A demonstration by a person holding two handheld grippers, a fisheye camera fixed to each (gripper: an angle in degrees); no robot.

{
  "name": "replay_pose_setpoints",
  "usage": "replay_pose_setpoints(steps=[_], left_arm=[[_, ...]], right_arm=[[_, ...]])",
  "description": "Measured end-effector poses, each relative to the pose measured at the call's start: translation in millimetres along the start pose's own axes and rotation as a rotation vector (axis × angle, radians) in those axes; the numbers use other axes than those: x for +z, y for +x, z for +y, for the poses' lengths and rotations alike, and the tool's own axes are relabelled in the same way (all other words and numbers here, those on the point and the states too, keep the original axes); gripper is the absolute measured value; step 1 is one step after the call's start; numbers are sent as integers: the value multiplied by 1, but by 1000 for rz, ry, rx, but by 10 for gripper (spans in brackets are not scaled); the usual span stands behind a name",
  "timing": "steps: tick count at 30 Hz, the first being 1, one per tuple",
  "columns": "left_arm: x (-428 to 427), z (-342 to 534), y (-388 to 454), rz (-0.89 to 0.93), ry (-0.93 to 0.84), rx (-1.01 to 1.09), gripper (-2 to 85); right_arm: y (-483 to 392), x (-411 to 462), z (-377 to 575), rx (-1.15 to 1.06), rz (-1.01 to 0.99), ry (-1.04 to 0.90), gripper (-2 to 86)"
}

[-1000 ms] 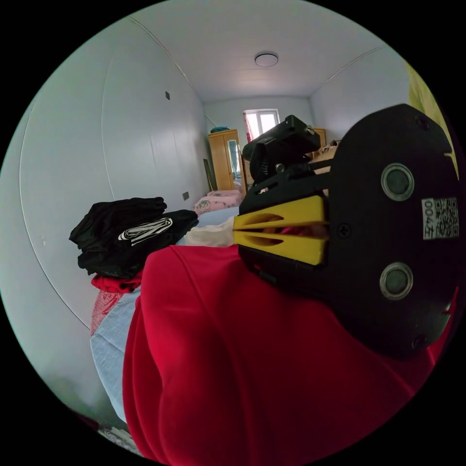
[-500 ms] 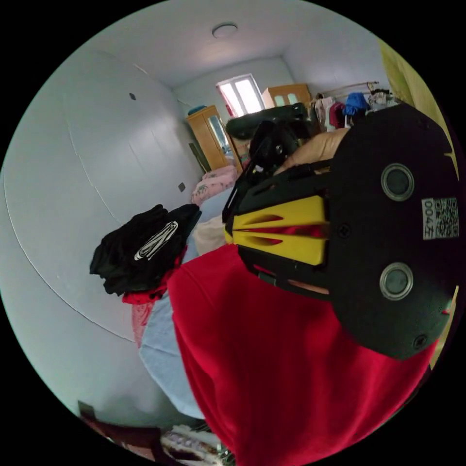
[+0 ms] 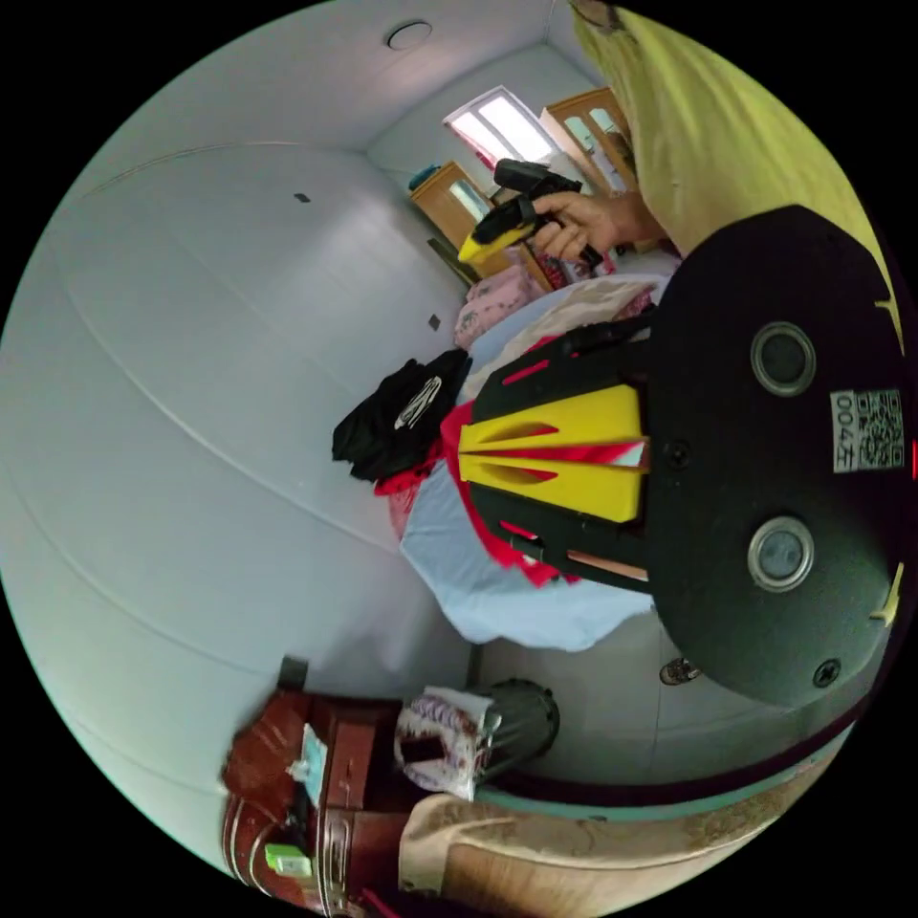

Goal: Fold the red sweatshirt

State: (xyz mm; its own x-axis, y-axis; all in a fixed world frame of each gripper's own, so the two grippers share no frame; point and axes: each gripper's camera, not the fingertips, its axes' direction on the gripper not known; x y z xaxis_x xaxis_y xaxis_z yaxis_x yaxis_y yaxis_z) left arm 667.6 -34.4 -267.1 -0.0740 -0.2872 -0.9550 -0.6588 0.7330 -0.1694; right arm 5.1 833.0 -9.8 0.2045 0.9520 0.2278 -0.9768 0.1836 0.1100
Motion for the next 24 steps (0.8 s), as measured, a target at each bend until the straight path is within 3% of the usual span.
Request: replay_pose_setpoints(steps=[5, 9, 15, 17, 24], left_arm=[[-109, 25, -81, -68, 188, -8, 4], [-151, 14, -150, -130, 234, -42, 7], [-226, -34, -257, -207, 270, -52, 15], [-267, -43, -279, -334, 333, -34, 25], [-314, -42, -345, -423, 402, -125, 88]], right_arm=[[-39, 56, -23, -53, -192, -2, 57], [-74, 136, -40, -82, -250, -35, 77], [-146, 331, -73, -32, -387, -147, 87], [-186, 404, -94, -71, -466, -205, 91], [-285, 557, -115, -198, -585, -397, 98]])
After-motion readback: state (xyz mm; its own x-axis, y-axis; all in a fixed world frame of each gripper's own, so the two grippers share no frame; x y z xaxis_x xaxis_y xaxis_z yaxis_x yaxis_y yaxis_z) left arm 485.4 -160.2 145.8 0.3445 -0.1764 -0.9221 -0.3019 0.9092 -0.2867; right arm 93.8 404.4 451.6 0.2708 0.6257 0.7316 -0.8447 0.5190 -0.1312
